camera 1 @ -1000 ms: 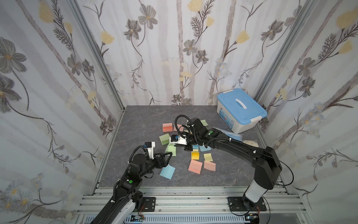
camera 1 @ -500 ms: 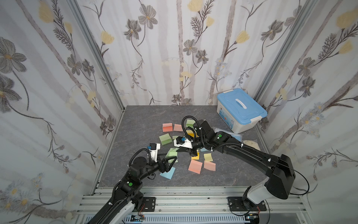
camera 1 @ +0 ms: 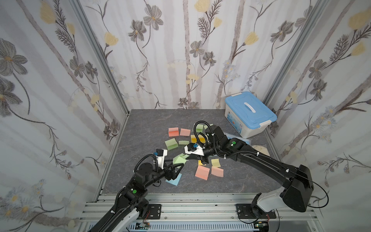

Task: Tear off pages from different memo pads
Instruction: Tear off the paper from the memo pad.

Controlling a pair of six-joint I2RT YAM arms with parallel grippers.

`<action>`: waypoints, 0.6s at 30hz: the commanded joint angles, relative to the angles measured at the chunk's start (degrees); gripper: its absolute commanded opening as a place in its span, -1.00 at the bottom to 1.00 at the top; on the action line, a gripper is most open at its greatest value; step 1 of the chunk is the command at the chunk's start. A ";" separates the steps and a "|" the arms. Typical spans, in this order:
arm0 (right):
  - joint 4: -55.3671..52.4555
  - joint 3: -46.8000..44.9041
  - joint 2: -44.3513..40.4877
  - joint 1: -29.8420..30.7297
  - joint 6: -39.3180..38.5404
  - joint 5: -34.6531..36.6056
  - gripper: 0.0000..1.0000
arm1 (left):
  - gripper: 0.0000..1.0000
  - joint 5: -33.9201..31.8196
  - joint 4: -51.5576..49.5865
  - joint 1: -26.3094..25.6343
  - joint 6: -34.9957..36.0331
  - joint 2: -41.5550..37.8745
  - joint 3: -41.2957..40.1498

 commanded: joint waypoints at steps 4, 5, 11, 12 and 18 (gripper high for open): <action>-0.55 -0.05 -0.01 -0.16 -0.17 -3.48 -1.00 | 0.65 3.82 4.66 -1.19 1.05 -0.06 -0.43; -0.55 -0.05 -0.01 -0.23 0.00 -3.70 -1.00 | 0.61 3.83 4.76 -1.44 1.15 0.00 -0.46; -0.46 1.17 0.87 -0.68 2.71 -1.84 -1.00 | 0.03 2.53 4.05 -1.93 1.11 -0.11 -0.13; -0.46 1.32 1.13 -0.85 3.05 -1.31 -1.00 | -0.12 1.65 3.36 -1.91 1.08 -0.24 0.01; -0.26 1.46 1.31 -1.37 4.25 0.34 -1.00 | -0.67 -5.43 -1.64 -1.94 1.08 -1.97 0.78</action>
